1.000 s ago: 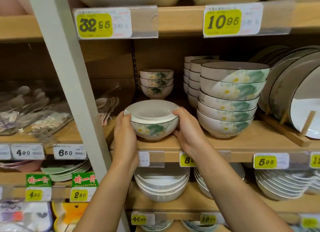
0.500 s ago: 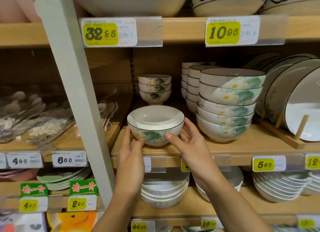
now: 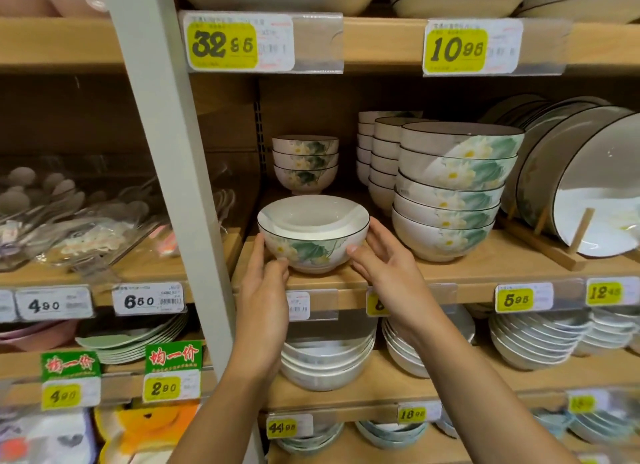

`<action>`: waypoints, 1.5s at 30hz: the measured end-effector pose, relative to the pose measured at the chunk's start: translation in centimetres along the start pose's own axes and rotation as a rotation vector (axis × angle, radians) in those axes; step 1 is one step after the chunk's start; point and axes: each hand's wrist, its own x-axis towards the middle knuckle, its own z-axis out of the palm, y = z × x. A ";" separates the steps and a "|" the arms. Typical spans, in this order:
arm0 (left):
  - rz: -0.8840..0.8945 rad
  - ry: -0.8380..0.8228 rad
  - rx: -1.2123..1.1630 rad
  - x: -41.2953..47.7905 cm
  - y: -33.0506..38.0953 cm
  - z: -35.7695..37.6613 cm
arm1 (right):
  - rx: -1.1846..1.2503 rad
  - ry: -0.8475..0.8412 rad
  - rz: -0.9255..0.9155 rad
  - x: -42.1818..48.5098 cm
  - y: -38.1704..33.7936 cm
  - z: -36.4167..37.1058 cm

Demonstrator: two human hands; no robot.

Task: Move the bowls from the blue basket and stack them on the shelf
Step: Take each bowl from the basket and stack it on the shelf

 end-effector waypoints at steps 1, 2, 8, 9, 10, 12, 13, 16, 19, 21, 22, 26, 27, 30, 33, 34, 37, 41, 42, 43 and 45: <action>0.000 -0.011 -0.009 0.1 0.1 -0.1 | -0.007 0.010 0.005 0.1 0.0 0.1; -0.003 -0.018 -0.012 0.1 0.1 -0.1 | -0.015 0.020 0.009 0.2 0.0 0.1; -0.029 -0.048 0.005 -0.2 0.4 -0.6 | -0.062 0.054 0.019 0.0 0.3 0.2; -0.032 -0.051 0.020 -0.1 0.7 -0.4 | -0.083 0.057 0.016 0.0 0.1 0.3; -0.037 -0.054 0.041 0.1 0.9 -0.2 | -0.100 0.056 0.016 0.0 -0.1 0.5; -0.068 -0.047 0.081 0.3 1.4 0.2 | -0.114 0.047 0.026 0.2 -0.6 0.8; -0.082 -0.044 0.101 0.4 1.6 0.3 | -0.118 0.046 0.033 0.3 -0.8 1.0; -0.084 -0.042 0.134 0.1 1.9 0.2 | -0.121 0.051 0.042 0.2 -0.8 1.1; -0.088 -0.031 0.112 -0.2 1.9 0.3 | -0.128 0.018 0.075 0.5 -0.6 0.8; -0.118 -0.010 0.059 0.5 2.4 1.0 | -0.138 -0.010 0.097 1.3 -0.8 0.7; -0.144 0.020 0.028 1.0 2.7 1.3 | -0.144 -0.020 0.103 1.9 -0.9 0.7; -0.195 0.113 -0.027 3.6 2.7 2.4 | -0.181 0.000 0.151 4.4 -0.7 1.0; -0.190 0.116 -0.017 4.1 2.4 2.6 | -0.190 0.010 0.171 5.0 -0.6 1.2; -0.201 0.139 0.002 5.5 1.8 3.3 | -0.230 0.038 0.210 6.6 -0.3 1.8; -0.231 0.151 -0.002 7.1 1.7 4.0 | -0.319 0.111 0.229 7.8 -0.1 2.2; -0.241 0.157 -0.002 7.6 1.6 4.2 | -0.344 0.135 0.237 8.2 0.0 2.2; -0.268 0.178 -0.034 8.8 1.4 4.4 | -0.356 0.150 0.273 9.2 0.2 2.3; -0.276 0.184 -0.062 10.5 0.5 4.5 | -0.354 0.143 0.312 10.1 0.6 2.4; -0.274 0.182 -0.068 10.8 0.3 4.6 | -0.365 0.138 0.314 10.3 0.7 2.4; -0.273 0.181 -0.074 11.0 0.1 4.6 | -0.381 0.132 0.314 10.5 0.8 2.4; -0.267 0.187 -0.074 11.3 -0.1 4.6 | -0.407 0.123 0.307 10.6 0.9 2.4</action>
